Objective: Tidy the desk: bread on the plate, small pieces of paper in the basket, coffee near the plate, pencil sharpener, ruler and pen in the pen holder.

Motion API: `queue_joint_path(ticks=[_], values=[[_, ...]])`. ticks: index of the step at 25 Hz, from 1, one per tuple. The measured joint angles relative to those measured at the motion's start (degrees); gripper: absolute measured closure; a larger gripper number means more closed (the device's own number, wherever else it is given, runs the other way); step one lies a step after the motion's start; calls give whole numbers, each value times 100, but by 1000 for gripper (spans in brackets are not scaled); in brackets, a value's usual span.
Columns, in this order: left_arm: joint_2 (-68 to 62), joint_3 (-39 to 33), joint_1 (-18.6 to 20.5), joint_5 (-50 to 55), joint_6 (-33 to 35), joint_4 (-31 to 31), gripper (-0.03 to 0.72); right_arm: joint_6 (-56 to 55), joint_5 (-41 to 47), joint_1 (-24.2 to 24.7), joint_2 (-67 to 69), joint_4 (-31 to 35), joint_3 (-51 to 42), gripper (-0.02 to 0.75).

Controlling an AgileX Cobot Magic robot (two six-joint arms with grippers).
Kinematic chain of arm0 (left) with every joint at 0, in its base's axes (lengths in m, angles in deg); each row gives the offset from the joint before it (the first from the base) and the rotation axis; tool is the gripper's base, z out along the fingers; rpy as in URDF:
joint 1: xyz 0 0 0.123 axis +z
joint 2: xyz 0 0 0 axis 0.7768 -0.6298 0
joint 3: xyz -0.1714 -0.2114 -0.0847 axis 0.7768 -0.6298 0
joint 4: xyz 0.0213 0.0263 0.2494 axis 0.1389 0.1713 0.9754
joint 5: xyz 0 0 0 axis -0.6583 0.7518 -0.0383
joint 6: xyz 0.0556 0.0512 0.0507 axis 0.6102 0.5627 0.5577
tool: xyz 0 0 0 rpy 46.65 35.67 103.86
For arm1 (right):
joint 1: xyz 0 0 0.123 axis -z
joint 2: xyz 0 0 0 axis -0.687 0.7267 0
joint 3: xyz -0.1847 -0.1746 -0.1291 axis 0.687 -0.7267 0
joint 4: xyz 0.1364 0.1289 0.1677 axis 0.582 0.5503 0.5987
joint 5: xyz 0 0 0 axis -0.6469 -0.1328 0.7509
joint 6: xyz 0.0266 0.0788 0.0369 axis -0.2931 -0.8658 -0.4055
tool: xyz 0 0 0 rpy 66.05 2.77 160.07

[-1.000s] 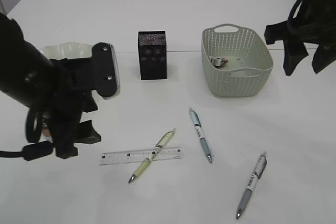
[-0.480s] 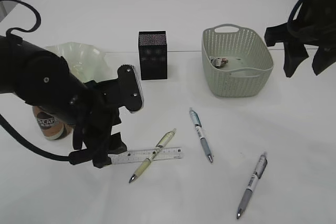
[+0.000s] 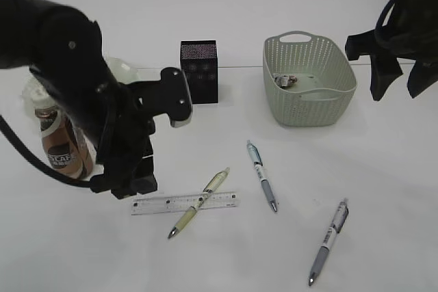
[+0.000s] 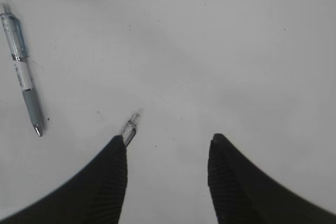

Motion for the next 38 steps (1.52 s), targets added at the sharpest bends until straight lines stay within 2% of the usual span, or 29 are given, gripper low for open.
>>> queue_joint_path(ticks=[5,8,15,20,26,38], values=[[-4,899,62,844,675,-229,221,0,0,0,0,0,-9,372],[-119,1328,199,1158,1221,-632,225,0,0,0,0,0,-9,372],[-713,1709,390,1778,1941,-974,230,0,0,0,0,127,-9,372],[-889,1709,390,1824,2035,-995,230,0,0,0,0,160,-9,372],[-889,1730,390,1786,1916,-1326,230,0,0,0,0,173,-9,372],[-999,1742,390,1798,1590,-1299,230,60,0,0,0,172,-9,372]])
